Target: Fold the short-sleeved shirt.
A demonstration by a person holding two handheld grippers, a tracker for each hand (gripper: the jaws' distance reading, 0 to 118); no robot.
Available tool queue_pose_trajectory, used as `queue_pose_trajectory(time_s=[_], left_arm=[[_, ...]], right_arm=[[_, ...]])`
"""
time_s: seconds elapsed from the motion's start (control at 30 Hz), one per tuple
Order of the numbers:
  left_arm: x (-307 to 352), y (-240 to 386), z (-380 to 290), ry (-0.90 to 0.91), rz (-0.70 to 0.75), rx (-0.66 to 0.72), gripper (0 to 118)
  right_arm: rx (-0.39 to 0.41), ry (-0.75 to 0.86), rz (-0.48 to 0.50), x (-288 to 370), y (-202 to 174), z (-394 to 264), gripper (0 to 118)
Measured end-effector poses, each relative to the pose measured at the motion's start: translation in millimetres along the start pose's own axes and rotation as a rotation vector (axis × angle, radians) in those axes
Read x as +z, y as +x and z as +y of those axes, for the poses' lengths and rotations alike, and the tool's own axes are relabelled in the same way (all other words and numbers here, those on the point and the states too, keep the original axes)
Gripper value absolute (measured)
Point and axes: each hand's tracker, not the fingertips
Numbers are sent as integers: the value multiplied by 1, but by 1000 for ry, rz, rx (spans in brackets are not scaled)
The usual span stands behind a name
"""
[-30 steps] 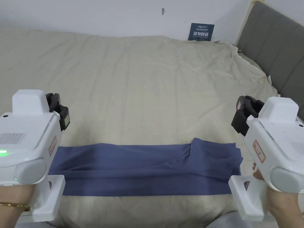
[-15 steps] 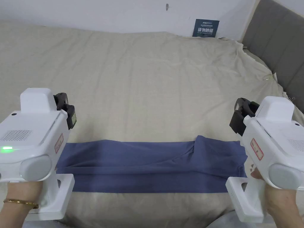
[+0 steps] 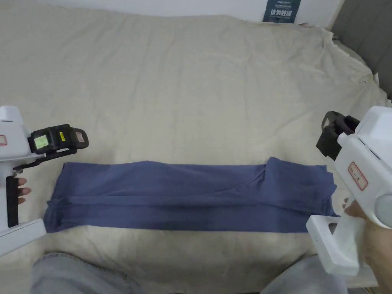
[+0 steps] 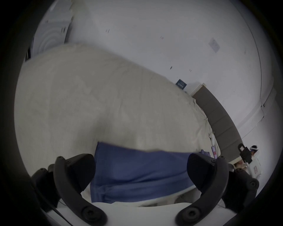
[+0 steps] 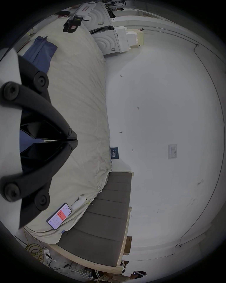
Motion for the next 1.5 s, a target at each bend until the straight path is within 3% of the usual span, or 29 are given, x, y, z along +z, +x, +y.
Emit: queue_pose_trajectory(time_s=[0.17, 0.43, 0.47, 0.77, 0.83, 0.87, 0.9, 0.93, 1.0, 1.13, 1.23, 1.5], left_arm=[[-7, -49, -6, -126, -40, 129, 118], [-42, -76, -24, -270, -88, 246, 118], [-54, -108, -14, -276, -96, 254, 118], [-72, -117, -13, -302, -145, 200, 115], [-72, -121, -11, -294, -152, 205, 98], [-73, -128, -9, -282, -150, 202, 79], [-73, -131, -7, -267, -143, 196, 42], [-72, -134, -5, -256, -122, 194, 21], [-77, -130, -8, -274, -33, 176, 18], [-78, -126, -14, -272, -60, 167, 13], [-77, -119, -12, -274, 7, 110, 8], [-22, -31, -3, -187, 57, 100, 2]], right_arm=[[17, -22, -12, -5, -4, -1, 0], [32, -64, -48, -13, -7, -6, 0], [34, -69, -52, -14, -7, -7, 0], [65, -116, -75, -19, -5, -14, 0], [67, -124, -74, -21, -4, -17, 0], [69, -126, -76, -21, -5, -18, 0], [71, -128, -72, -21, -6, -18, 0], [71, -129, -72, -21, -6, -19, 0], [71, -133, -72, -22, -6, -20, 0], [75, -132, -70, -22, -6, -21, 0], [78, -136, -66, -23, -5, -22, 0], [52, -115, -58, -15, 3, -19, 0]])
